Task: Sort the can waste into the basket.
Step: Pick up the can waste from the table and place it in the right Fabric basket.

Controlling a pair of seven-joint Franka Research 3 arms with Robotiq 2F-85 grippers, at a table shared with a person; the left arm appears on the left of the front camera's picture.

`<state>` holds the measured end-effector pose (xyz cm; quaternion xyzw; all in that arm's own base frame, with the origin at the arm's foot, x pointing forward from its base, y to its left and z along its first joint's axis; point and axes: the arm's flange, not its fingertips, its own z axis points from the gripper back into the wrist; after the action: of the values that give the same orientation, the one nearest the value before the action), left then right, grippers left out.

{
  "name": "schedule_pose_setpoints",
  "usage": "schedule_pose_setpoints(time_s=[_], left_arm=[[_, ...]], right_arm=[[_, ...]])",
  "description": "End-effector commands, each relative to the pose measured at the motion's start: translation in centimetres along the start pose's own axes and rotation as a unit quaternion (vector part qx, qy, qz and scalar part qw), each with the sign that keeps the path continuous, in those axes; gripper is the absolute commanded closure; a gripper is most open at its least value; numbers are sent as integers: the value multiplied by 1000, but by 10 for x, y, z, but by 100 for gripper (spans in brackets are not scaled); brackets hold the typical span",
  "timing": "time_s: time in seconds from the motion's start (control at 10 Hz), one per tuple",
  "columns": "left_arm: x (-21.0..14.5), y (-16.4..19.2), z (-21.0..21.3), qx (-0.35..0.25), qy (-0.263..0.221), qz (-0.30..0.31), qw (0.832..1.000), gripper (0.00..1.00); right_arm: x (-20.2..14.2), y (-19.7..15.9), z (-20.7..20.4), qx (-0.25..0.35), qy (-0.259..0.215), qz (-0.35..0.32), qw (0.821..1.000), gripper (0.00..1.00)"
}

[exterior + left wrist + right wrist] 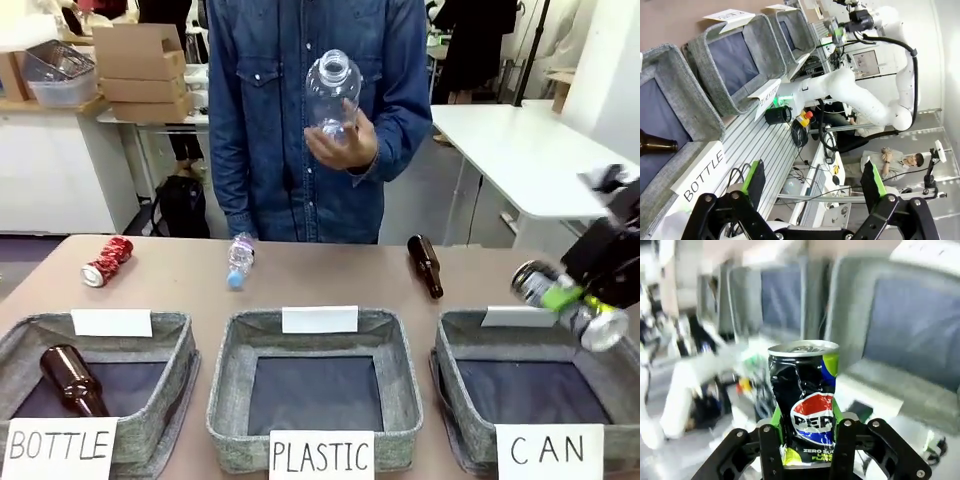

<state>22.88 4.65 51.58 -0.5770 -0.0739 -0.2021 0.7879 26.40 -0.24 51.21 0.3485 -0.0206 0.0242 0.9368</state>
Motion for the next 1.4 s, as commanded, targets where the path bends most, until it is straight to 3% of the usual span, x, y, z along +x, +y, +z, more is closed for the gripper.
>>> schedule_pose_setpoints(time_s=[0.0,0.1,0.2,0.3,0.6,0.7,1.0,1.1,1.2,1.3], left_arm=[[1,-3,1,-8,-1,-6,1000,0],[1,-3,1,-8,-1,-6,1000,0],[1,-3,1,-8,-1,-6,1000,0],[1,-3,1,-8,-1,-6,1000,0],[1,-3,1,-8,-1,-6,1000,0],[1,-3,1,-8,-1,-6,1000,0],[1,-3,1,-8,-1,-6,1000,0],[1,-3,1,-8,-1,-6,1000,0],[1,-3,1,-8,-1,-6,1000,0],[1,-3,1,-8,-1,-6,1000,0]], right_arm=[[-13,19,-25,-7,74,39,996,100],[-13,19,-25,-7,74,39,996,100],[1,-4,0,-1,-3,-2,1000,62],[10,-8,4,-8,4,48,999,62],[31,-39,-24,-163,32,101,981,62],[39,-47,-27,-183,51,117,975,62],[42,-52,-25,-181,43,124,975,62],[41,-53,-27,-174,50,118,976,51],[41,-53,-28,-176,57,123,975,5],[42,-52,-29,-177,59,122,975,0]])
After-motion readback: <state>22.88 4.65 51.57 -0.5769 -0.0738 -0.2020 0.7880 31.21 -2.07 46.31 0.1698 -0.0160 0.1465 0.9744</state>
